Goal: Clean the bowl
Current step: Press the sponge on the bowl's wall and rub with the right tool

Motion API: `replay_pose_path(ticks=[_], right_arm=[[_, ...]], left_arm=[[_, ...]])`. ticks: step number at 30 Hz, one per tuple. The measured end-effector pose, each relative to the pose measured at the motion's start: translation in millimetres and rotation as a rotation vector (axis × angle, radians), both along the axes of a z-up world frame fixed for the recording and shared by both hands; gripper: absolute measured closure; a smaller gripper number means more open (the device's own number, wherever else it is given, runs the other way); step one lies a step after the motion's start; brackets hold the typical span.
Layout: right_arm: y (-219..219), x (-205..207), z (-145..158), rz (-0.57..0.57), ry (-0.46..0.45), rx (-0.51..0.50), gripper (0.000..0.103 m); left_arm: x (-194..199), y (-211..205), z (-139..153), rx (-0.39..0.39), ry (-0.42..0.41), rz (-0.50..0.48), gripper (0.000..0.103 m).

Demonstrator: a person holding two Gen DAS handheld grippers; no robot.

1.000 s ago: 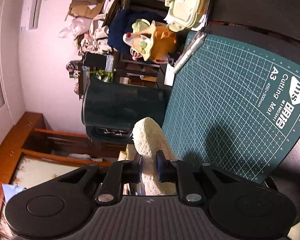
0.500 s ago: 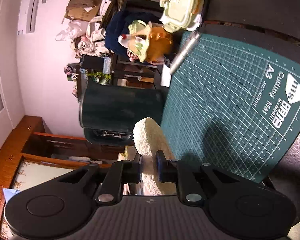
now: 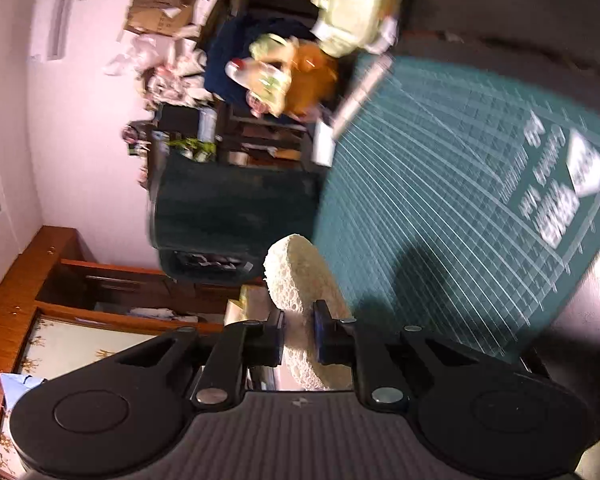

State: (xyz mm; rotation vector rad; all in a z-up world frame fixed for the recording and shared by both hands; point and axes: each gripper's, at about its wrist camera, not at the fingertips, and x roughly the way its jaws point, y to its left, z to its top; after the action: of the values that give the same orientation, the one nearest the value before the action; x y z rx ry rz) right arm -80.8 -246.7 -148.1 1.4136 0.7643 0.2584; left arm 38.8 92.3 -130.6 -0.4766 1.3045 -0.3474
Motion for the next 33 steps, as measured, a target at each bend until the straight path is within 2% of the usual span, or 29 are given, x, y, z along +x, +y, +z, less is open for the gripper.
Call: replay_pose_path(ticks=[4,9,16,22,25,30,33], right_arm=[[-1.2,-2.0,-5.4,0.001,0.033,0.015,0.088],[-12.1,-0.9,16.2,-0.032,-0.055,0.021,0.089],[1.0,-0.1,-9.0,-0.004,0.032,0.036,0.088],[-9.5,2.0,13.3,-0.031,-0.045,0.036,0.088],[-4.7,4.4,10.4,-0.017,-0.041,0.027,0.088],[-3.3,2.8,-9.0,0.003,0.036,0.045,0.088],[-7.5,4.5,1.3,-0.01,0.003,0.036,0.088]], left_arm=[[-0.7,-1.9,0.9,0.003,0.001,-0.001,0.082],[-1.0,-3.5,1.5,0.004,0.001,-0.001,0.082],[0.4,-1.1,0.5,0.001,0.001,-0.001,0.082],[1.5,-0.4,0.4,0.0,0.004,0.0,0.082],[1.6,-0.1,0.2,-0.001,0.004,0.001,0.082],[1.9,-1.2,1.1,-0.002,0.007,0.003,0.082],[1.3,-0.6,1.4,-0.002,0.008,0.002,0.082]])
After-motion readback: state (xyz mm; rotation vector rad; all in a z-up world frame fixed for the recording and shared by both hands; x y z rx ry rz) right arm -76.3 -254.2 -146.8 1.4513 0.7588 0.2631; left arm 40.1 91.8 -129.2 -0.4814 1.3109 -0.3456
